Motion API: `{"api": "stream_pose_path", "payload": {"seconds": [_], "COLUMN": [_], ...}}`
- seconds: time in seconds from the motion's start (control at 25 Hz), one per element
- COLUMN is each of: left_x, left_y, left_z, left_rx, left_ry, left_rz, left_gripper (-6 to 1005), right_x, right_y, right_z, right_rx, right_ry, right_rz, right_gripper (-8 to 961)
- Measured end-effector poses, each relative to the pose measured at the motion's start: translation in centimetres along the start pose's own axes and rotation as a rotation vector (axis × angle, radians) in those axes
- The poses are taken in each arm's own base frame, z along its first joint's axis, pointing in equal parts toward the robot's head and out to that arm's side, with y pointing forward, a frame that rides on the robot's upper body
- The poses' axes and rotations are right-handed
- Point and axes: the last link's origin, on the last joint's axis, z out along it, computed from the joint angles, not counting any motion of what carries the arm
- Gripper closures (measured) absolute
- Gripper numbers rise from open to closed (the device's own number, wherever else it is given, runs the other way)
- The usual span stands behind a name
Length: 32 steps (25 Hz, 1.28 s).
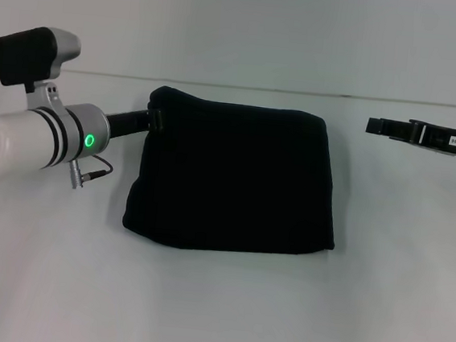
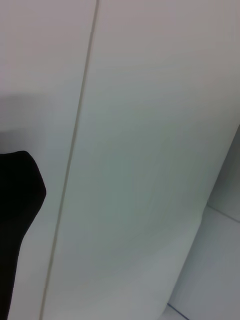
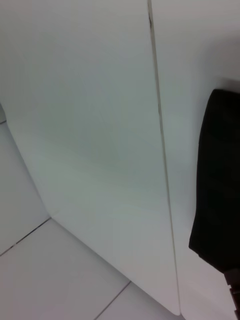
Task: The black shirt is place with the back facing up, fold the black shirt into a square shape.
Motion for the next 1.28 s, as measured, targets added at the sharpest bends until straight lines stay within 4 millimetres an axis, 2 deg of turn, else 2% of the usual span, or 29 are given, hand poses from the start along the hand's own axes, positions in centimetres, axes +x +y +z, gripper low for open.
{"api": "stream_pose_path", "payload": {"seconds": [0.24,0.4,0.56,0.68,0.84,1.0,1.16,1.28], "left_x": [0.1,0.3,1.4,2.7,4.0,4.7,4.6,4.5], "left_y": [-1.4,-1.8,-0.8,0.2,1.0,0.8,0.7,0.8], "left_z": [-0.7,-1.6,-3.1,-5.1,-7.3,-8.3,-8.8,-8.9], "left_rx": [0.023,-0.015,-0.157,-0.277,-0.399,-0.44,-0.459,-0.467], "left_ry": [0.032,0.044,0.046,0.071,0.14,0.231,0.271,0.269], "left_rz": [-0.063,-0.071,-0.028,0.064,0.198,0.249,0.283,0.299], "left_gripper": [954,819,693,607,479,313,266,219], "right_x": [0.1,0.2,-0.2,-0.7,-1.1,-1.2,-1.7,-1.8], "right_y": [-0.1,-0.2,-0.2,0.1,1.4,2.8,3.8,4.7], "right_z": [-0.1,-0.1,-0.5,-1.2,-2.4,-3.1,-3.2,-3.0], "right_rx": [0.002,0.003,-0.007,-0.058,-0.189,-0.287,-0.314,-0.325], "right_ry": [-0.001,-0.002,-0.015,-0.057,-0.16,-0.208,-0.217,-0.208], "right_rz": [0.004,0.006,-0.009,-0.055,-0.181,-0.298,-0.39,-0.469], "right_gripper": [275,268,261,257,250,244,237,18]}}
